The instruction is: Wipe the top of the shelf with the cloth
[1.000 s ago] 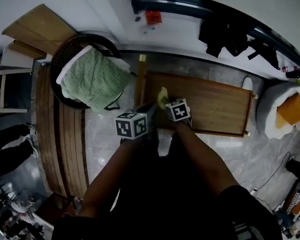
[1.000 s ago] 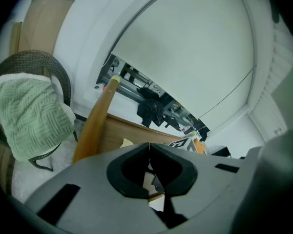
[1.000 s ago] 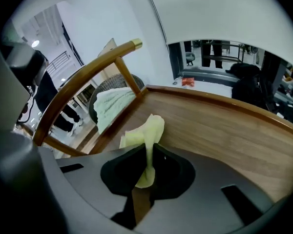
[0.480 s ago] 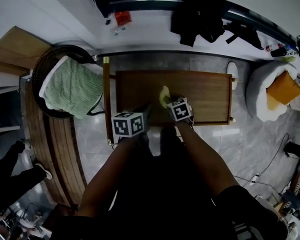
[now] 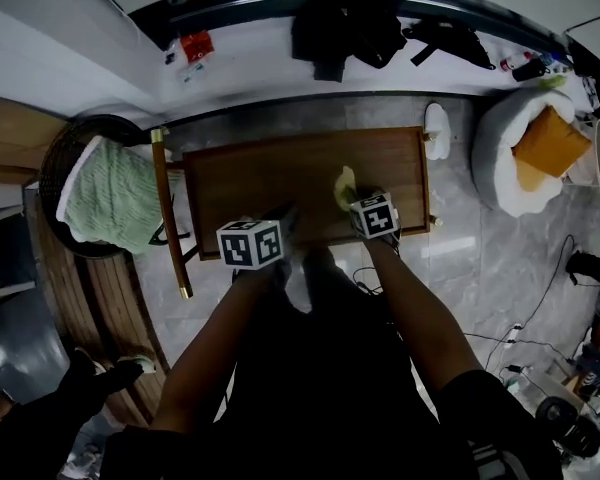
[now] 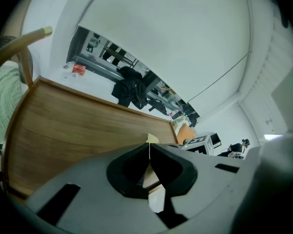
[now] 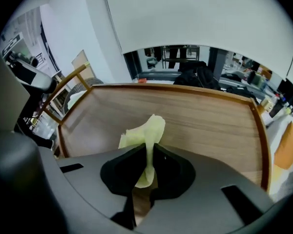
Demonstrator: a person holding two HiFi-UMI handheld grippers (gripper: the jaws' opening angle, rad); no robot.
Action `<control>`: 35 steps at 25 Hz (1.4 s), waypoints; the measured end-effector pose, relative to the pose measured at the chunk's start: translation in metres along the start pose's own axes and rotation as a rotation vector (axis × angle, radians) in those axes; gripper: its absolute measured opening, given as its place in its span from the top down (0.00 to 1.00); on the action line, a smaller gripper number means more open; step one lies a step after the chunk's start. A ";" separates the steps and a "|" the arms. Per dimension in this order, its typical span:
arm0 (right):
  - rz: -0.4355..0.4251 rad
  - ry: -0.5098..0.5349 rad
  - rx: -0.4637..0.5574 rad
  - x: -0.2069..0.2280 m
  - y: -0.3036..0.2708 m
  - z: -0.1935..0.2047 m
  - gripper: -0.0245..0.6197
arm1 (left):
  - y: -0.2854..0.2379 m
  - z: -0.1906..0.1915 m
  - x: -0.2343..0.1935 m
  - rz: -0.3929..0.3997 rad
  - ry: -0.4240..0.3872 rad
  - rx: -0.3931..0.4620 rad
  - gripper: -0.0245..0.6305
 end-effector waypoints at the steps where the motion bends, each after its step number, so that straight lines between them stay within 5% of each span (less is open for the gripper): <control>1: 0.009 -0.014 0.002 0.011 0.004 0.005 0.89 | -0.006 0.001 0.006 0.006 -0.005 -0.006 0.94; 16: 0.246 -0.087 -0.079 0.131 0.053 0.048 0.89 | -0.062 0.001 0.059 0.070 -0.052 -0.036 0.94; 28: 0.369 -0.232 -0.171 0.154 0.070 0.048 0.89 | -0.011 -0.012 0.024 0.055 -0.003 0.035 0.94; 31: 0.331 -0.154 -0.066 0.124 0.077 0.022 0.89 | 0.018 -0.012 0.011 0.052 0.003 0.061 0.94; 35: 0.140 -0.039 0.109 0.033 0.066 -0.042 0.89 | 0.064 -0.023 -0.010 0.037 0.016 0.121 0.94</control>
Point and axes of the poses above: the fingertips, and each gripper's own axes: y backward along the fingers, x to its right, z out of its underside, the point moved 5 cm from there along y, backward along the fingers, and after that the axes turned 8 degrees about -x, right-handed, at the moved point
